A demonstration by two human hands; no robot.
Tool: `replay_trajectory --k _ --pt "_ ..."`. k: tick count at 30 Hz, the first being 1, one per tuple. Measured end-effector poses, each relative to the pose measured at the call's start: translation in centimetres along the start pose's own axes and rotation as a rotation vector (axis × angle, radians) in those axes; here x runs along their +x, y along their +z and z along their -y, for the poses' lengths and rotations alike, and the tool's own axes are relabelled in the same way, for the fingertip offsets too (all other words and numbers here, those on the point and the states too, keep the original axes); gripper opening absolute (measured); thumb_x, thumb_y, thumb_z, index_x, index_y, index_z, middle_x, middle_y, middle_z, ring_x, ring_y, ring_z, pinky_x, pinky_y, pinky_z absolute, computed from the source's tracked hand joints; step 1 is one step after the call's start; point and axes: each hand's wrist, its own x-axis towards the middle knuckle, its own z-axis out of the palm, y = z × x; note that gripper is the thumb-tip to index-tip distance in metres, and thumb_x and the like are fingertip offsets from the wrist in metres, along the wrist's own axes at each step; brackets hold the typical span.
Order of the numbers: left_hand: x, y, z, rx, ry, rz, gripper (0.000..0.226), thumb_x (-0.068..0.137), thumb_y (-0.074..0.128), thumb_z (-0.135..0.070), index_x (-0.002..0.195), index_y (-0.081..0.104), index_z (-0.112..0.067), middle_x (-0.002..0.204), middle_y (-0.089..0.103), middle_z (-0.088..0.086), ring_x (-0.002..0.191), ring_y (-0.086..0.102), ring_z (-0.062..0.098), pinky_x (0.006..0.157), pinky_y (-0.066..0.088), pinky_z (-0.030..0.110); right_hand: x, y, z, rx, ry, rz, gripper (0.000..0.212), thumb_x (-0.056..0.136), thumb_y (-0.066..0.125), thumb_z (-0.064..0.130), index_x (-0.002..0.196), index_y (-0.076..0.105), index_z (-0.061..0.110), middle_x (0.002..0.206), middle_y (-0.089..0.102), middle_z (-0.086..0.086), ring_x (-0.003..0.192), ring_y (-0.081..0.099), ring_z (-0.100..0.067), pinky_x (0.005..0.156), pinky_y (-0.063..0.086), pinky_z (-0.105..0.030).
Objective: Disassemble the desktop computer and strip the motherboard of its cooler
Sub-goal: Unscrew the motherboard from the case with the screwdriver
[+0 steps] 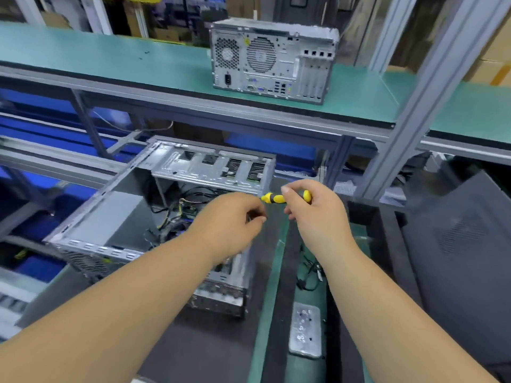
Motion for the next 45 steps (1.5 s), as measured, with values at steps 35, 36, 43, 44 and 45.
replay_trajectory --k 35,36,43,44,45 --pt "10.4 -4.9 22.6 0.445 -0.099 1.131 0.038 0.098 0.052 -0.024 0.134 0.057 -0.012 0.135 0.058 0.006 0.121 0.057 0.022 0.094 0.048 0.028 8.5 19.7 3.2 -0.682 -0.109 0.365 0.004 0.081 0.058 0.036 0.080 0.059 0.032 0.069 0.058 0.010 0.052 0.046 -0.004 0.047 0.031 -0.025" --pt "10.5 -4.8 22.7 0.489 -0.051 1.129 0.037 0.098 0.053 -0.027 0.130 0.060 -0.010 0.131 0.061 0.007 0.116 0.061 0.023 0.093 0.049 0.030 8.6 20.0 3.2 -0.674 -0.123 0.382 0.005 0.083 0.058 0.036 0.081 0.059 0.032 0.070 0.057 0.010 0.054 0.047 -0.005 0.048 0.031 -0.025" --pt "11.3 -4.5 25.7 0.665 -0.149 1.123 0.044 0.098 0.043 -0.015 0.142 0.045 -0.006 0.147 0.044 0.011 0.117 0.047 0.021 0.108 0.038 0.039 9.6 22.5 2.5 -0.685 -0.239 0.483 0.006 0.088 0.057 0.039 0.087 0.058 0.033 0.078 0.055 0.012 0.070 0.049 -0.001 0.054 0.033 -0.022" --pt "11.3 -4.6 25.8 0.648 -0.161 1.133 0.045 0.098 0.042 -0.015 0.143 0.044 -0.007 0.147 0.044 0.010 0.111 0.045 0.018 0.107 0.037 0.037 9.7 22.9 2.4 -0.693 -0.246 0.497 0.007 0.089 0.057 0.039 0.089 0.059 0.032 0.079 0.055 0.012 0.072 0.050 -0.002 0.055 0.035 -0.023" --pt "11.3 -4.5 25.8 0.626 -0.174 1.137 0.046 0.098 0.042 -0.014 0.143 0.043 -0.008 0.147 0.044 0.010 0.106 0.042 0.017 0.104 0.037 0.036 9.9 23.4 2.4 -0.704 -0.251 0.511 0.008 0.089 0.057 0.038 0.090 0.059 0.031 0.080 0.055 0.012 0.074 0.050 -0.005 0.057 0.038 -0.026"
